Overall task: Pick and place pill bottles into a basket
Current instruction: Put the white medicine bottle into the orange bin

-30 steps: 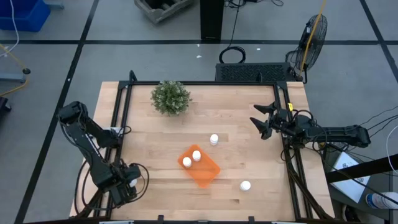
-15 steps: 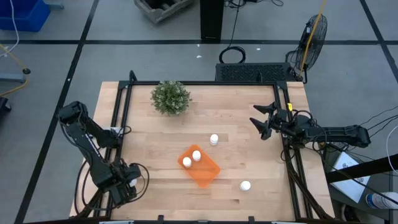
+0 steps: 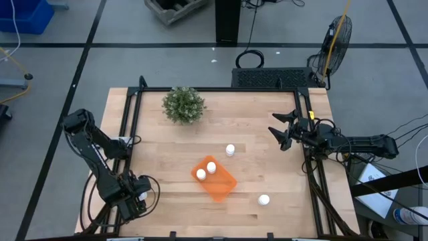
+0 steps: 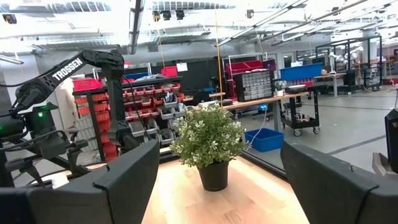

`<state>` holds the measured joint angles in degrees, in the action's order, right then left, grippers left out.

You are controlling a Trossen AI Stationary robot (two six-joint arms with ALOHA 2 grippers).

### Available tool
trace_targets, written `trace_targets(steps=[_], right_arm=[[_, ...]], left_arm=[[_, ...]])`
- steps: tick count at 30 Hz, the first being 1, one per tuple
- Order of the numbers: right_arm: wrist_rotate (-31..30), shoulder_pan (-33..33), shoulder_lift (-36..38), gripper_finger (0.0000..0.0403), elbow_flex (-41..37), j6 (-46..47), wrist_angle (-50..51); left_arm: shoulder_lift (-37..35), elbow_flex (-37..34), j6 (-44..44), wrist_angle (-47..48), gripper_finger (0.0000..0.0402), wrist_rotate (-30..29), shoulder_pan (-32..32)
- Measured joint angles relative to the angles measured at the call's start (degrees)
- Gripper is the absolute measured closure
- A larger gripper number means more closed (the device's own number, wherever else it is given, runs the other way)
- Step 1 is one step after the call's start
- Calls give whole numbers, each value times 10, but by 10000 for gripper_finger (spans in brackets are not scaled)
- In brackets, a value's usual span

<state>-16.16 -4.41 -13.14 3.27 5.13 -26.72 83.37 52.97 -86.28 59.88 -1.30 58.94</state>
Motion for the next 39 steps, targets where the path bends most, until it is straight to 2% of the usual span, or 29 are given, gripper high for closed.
trace_targets(steps=[4,27,31,38,39], right_arm=[[0,0,0,78,0,1,0],[0,0,0,78,0,2,0],[0,0,0,78,0,2,0],[0,0,0,78,0,2,0],[0,0,0,78,0,2,0]], left_arm=[[0,0,0,0,50,19,0],[0,0,-2,-1,57,28,0],[0,0,-1,-1,103,28,0],[0,0,22,-1,235,27,0],[-1,0,34,-1,244,27,0]])
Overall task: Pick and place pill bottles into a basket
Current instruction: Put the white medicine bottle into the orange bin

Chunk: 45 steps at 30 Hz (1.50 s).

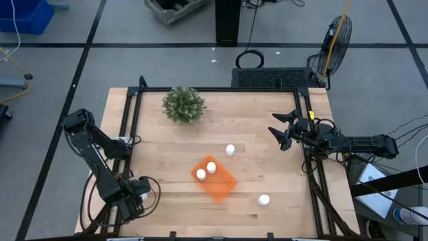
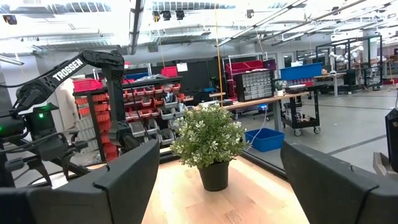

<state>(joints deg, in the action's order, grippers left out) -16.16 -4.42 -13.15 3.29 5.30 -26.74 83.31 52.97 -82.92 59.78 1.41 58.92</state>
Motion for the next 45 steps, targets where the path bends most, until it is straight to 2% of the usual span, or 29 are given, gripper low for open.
trace_targets(steps=[7,12,19,26,30,34,39,45], right_arm=[[0,0,0,78,0,0,0],[0,0,0,78,0,0,0],[-1,0,0,78,0,4,0],[-1,0,0,78,0,7,-1],[-1,0,0,78,0,7,-1],[-2,0,0,78,0,7,-5],[-2,0,0,78,0,8,-12],[-2,0,0,78,0,11,-9]], left_arm=[[0,0,29,0,244,-4,0],[0,0,34,-5,244,-35,-2],[0,16,88,-11,244,-46,-41],[0,106,265,16,244,-115,-105],[0,168,362,54,244,-141,-162],[0,197,444,78,244,-132,-246],[10,210,573,48,244,-105,-349],[61,260,690,35,244,-92,-408]])
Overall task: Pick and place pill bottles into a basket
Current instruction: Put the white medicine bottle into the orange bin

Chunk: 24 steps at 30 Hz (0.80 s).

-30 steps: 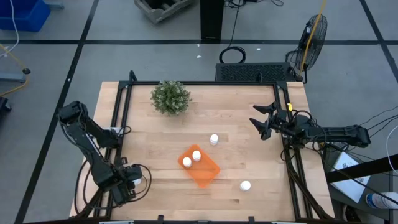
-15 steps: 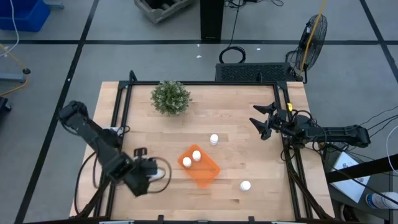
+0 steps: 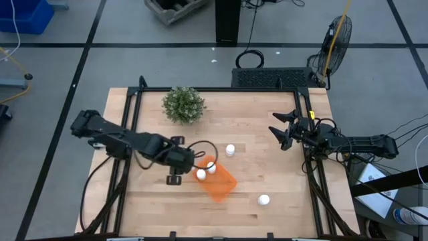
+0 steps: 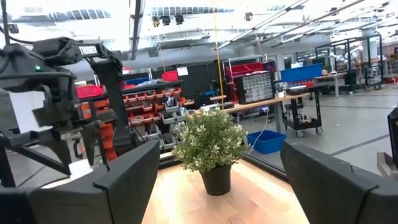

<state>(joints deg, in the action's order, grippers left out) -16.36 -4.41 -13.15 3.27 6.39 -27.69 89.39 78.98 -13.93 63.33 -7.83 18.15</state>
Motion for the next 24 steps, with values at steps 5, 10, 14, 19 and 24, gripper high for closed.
trace_targets(steps=[5,10,14,19,24], right_arm=[[0,0,0,78,0,4,4],[0,0,0,78,0,10,10],[0,0,0,78,0,11,12],[0,0,0,78,0,11,12],[0,0,0,78,0,11,10]], left_arm=[[70,73,84,3,244,23,-14],[133,154,130,40,244,31,-15],[160,196,144,50,244,31,-12],[185,214,154,50,244,48,-11],[211,215,165,36,244,58,-11]])
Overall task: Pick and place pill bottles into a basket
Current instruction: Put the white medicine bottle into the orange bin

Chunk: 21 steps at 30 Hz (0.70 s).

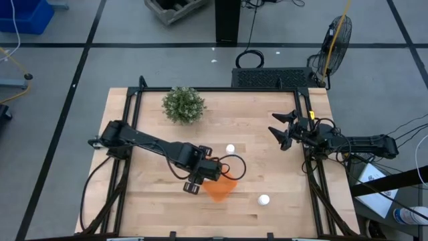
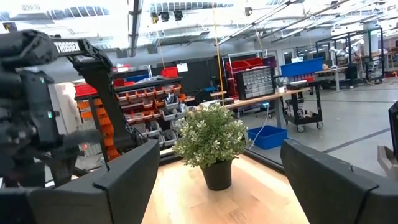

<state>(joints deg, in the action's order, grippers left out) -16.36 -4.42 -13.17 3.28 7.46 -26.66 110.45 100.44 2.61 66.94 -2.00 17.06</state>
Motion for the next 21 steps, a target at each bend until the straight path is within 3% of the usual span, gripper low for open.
trace_targets(steps=[21], right_arm=[[0,0,0,78,0,-6,-5]], left_arm=[[15,-1,-4,-6,244,7,11]])
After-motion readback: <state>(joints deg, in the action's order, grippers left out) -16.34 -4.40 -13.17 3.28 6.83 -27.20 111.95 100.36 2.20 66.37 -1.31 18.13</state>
